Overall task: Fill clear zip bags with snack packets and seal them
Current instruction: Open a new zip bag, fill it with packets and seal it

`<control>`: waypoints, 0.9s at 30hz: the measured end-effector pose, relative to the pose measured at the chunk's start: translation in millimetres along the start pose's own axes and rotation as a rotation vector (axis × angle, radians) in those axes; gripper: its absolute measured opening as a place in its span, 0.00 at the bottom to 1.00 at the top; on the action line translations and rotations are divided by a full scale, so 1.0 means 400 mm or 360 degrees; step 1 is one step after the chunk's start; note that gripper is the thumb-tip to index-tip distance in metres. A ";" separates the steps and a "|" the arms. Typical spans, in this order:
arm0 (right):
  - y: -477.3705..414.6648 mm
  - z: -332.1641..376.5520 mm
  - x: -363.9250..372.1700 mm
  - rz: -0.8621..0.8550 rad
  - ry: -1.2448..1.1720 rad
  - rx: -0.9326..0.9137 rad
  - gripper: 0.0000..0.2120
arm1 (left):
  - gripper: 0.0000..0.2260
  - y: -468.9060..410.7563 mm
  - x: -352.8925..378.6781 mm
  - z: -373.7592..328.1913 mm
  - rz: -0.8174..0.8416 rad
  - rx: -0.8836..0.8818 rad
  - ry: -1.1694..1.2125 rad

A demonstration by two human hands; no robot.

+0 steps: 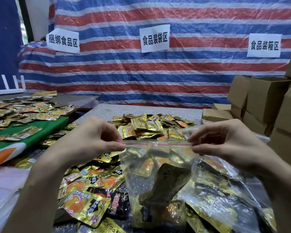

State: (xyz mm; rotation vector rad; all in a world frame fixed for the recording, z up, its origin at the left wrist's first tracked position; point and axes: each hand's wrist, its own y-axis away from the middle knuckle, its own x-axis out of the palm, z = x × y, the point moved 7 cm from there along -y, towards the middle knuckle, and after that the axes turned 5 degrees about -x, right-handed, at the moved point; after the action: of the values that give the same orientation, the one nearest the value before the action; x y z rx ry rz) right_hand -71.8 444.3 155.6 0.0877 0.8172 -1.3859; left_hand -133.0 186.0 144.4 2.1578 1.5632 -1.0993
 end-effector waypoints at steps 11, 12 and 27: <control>-0.007 -0.050 -0.002 -0.0121 0.0012 0.0235 0.13 | 0.08 -0.003 0.002 -0.007 0.0040 0.0146 0.0051; -0.010 -0.056 0.005 -0.0102 0.0070 0.0256 0.13 | 0.06 -0.005 0.006 -0.008 0.0036 0.0157 0.0051; 0.006 0.103 0.193 0.0056 0.0901 -0.0357 0.14 | 0.04 0.005 0.093 -0.089 0.0272 0.0486 -0.0036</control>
State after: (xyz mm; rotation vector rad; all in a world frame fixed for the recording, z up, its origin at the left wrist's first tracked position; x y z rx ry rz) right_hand -53.8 359.8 141.9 0.3282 1.4290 -1.2381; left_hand -111.3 232.8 142.1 2.4084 1.2388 -1.3726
